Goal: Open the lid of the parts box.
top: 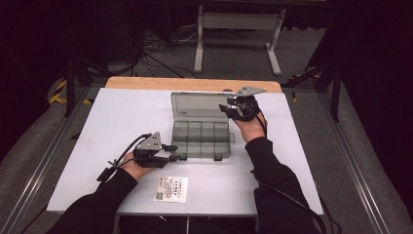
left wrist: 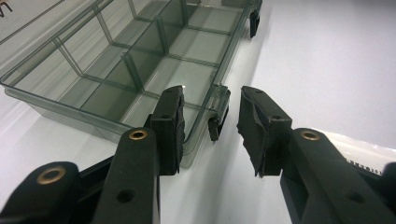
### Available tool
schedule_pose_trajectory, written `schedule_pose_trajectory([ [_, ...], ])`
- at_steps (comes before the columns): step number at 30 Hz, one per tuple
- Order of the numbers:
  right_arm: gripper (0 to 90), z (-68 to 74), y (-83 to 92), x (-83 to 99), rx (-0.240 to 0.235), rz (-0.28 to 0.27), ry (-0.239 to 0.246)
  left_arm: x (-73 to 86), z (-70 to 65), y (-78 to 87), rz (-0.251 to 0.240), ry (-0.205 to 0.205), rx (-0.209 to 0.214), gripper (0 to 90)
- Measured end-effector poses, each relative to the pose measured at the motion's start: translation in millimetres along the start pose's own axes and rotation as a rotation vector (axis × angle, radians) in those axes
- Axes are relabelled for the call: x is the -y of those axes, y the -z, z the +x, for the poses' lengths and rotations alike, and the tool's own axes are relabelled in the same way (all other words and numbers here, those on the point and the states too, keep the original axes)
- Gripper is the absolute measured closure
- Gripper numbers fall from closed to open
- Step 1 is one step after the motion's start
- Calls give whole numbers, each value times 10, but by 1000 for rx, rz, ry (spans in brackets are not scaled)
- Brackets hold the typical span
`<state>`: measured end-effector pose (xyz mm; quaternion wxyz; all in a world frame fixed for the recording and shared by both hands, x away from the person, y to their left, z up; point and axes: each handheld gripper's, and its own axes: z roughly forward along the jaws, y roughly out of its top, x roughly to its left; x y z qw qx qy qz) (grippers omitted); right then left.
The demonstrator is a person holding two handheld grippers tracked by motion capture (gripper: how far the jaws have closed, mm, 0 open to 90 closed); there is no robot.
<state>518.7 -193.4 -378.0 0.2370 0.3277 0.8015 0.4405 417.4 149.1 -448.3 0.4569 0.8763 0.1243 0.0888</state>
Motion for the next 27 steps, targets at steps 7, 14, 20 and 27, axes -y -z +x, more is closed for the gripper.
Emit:
schedule_pose_trajectory([
  [7, 543, -35, -105, 20, 8, 14, -14, 0, 1, 2, 1, 1, 3, 610],
  [14, 530, -69, -160, 24, 15, 19, -28, -1, 0, 3, 2, 0, 3, 610],
  [20, 501, -96, -229, 45, 21, 25, -39, -1, 0, 4, 2, 0, 4, 610],
  [27, 412, -105, -337, 76, 29, 29, -56, -1, 0, 7, 2, 1, 2, 610],
])
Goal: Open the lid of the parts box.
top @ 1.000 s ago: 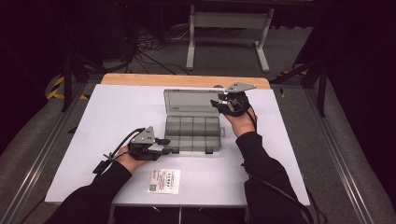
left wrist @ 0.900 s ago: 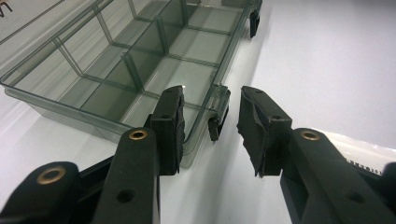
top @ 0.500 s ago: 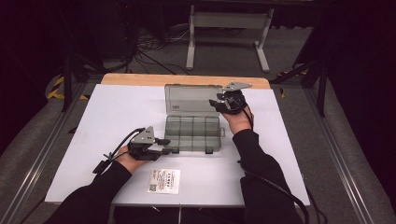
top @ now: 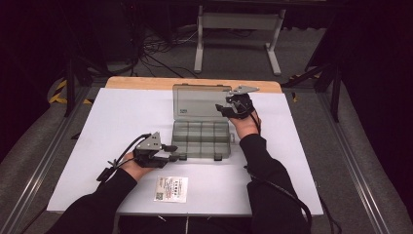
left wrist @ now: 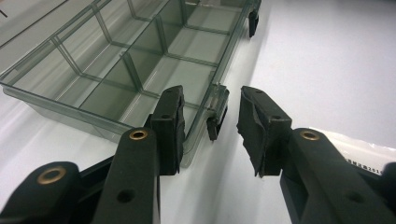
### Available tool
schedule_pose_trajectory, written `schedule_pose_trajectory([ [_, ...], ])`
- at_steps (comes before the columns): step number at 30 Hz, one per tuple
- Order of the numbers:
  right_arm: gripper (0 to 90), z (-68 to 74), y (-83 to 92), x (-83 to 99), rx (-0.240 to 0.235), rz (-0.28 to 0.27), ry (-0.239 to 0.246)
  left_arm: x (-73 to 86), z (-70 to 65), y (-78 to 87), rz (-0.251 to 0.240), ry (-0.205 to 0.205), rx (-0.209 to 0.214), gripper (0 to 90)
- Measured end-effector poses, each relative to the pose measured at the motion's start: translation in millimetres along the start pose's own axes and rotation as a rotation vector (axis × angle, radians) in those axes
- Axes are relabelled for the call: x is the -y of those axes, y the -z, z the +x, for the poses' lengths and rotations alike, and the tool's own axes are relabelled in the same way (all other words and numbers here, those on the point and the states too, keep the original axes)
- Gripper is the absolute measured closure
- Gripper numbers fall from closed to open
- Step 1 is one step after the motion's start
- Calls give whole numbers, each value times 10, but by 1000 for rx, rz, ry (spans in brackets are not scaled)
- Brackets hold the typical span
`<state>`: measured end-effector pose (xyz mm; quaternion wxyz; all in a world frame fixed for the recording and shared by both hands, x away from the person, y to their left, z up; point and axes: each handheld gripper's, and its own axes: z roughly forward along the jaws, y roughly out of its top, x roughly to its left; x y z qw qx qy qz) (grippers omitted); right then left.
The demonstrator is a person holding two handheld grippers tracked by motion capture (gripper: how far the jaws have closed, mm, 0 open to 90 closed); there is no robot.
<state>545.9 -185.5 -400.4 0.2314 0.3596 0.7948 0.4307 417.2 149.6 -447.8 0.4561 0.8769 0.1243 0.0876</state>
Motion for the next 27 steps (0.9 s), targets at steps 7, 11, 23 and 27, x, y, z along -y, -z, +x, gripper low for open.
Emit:
schedule_pose_trajectory([
  [7, 355, -19, -93, 9, 1, 9, -14, 0, 0, 0, 0, 1, -2, 611],
  [11, 326, -47, -159, 13, -5, 20, -36, 1, 0, -1, 0, 2, 0, 611],
  [23, 256, -98, -302, 56, -3, 52, -76, 1, 0, -3, 1, 2, 0, 610],
  [27, 249, -116, -323, 99, -6, 66, -87, 0, 0, -3, 2, 2, 0, 610],
])
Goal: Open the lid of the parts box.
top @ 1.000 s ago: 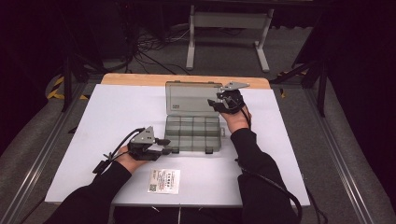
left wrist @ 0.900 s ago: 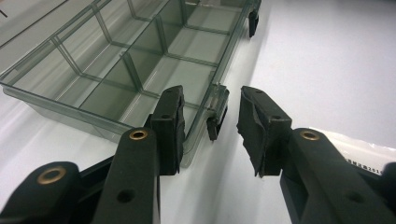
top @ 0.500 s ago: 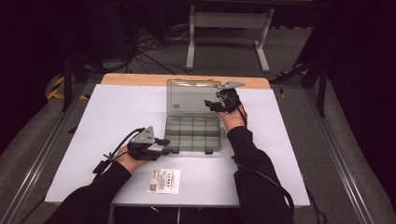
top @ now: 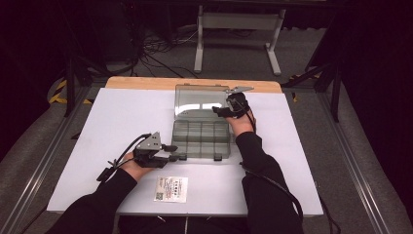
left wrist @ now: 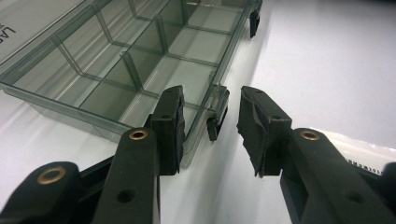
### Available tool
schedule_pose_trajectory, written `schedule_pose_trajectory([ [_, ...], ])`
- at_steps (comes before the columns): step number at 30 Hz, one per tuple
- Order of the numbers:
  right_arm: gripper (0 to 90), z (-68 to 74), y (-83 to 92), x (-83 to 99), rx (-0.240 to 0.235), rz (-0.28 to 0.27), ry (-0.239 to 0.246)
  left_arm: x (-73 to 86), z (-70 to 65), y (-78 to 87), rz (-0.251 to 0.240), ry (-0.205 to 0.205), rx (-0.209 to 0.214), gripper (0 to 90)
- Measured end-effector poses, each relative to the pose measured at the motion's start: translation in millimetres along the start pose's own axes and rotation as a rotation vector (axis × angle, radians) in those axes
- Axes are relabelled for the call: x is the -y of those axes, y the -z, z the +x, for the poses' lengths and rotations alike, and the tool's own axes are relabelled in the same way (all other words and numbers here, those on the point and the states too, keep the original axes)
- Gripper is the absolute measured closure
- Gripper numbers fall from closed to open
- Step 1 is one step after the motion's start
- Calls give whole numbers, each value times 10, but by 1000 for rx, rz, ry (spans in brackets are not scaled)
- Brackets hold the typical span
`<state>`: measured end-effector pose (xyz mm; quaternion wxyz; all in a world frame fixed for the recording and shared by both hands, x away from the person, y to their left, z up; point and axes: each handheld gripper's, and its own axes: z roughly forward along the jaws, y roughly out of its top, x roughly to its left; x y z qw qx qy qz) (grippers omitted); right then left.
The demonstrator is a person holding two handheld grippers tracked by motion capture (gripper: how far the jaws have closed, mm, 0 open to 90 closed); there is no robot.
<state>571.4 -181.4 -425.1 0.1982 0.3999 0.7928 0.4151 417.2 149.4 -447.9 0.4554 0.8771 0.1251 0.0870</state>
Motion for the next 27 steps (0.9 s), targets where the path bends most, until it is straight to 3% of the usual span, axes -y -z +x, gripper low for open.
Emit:
schedule_pose_trajectory([
  [12, 233, -48, -43, 78, -29, 31, -46, -2, 0, -2, 1, 0, -2, 610],
  [27, 202, -57, -97, 83, -40, 39, -68, -4, -3, -2, 6, -5, 4, 612],
])
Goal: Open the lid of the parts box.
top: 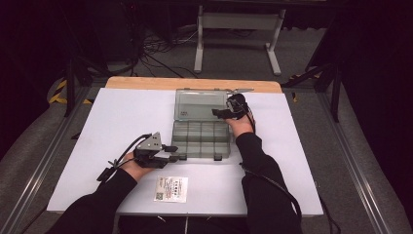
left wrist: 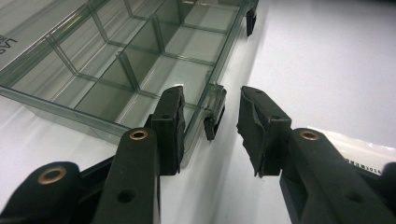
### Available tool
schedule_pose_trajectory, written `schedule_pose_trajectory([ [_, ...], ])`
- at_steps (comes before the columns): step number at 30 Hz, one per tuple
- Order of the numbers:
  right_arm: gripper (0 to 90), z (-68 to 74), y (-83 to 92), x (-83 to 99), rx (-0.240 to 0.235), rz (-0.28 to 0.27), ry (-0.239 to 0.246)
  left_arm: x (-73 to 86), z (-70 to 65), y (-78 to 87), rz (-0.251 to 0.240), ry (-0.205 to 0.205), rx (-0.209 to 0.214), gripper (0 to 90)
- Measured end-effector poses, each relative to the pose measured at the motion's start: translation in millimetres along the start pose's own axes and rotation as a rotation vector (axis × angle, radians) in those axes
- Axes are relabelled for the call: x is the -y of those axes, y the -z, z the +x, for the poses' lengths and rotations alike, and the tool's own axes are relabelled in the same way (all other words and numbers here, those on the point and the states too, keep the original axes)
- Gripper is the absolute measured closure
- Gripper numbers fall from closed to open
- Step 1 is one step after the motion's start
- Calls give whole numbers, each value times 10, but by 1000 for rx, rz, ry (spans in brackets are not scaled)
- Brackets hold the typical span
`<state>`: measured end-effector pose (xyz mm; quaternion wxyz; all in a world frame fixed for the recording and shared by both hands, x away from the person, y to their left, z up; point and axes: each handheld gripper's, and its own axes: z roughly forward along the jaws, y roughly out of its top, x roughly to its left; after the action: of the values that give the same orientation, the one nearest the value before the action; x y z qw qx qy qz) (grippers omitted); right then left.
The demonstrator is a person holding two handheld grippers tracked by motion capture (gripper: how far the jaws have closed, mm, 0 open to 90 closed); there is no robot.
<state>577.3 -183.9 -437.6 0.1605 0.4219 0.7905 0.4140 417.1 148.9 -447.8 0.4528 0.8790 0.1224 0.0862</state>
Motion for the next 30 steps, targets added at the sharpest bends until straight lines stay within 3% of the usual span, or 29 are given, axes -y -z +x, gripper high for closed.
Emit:
schedule_pose_trajectory([
  [14, 202, -29, 121, 35, -7, -1, 10, -9, 3, 43, -24, 17, 10, 585],
  [25, 194, 175, 563, -60, -62, -72, 92, -46, 0, 267, -91, 53, -6, 477],
  [30, 187, 302, 732, -86, -89, -98, 140, -42, 3, 377, -106, 63, -32, 370],
])
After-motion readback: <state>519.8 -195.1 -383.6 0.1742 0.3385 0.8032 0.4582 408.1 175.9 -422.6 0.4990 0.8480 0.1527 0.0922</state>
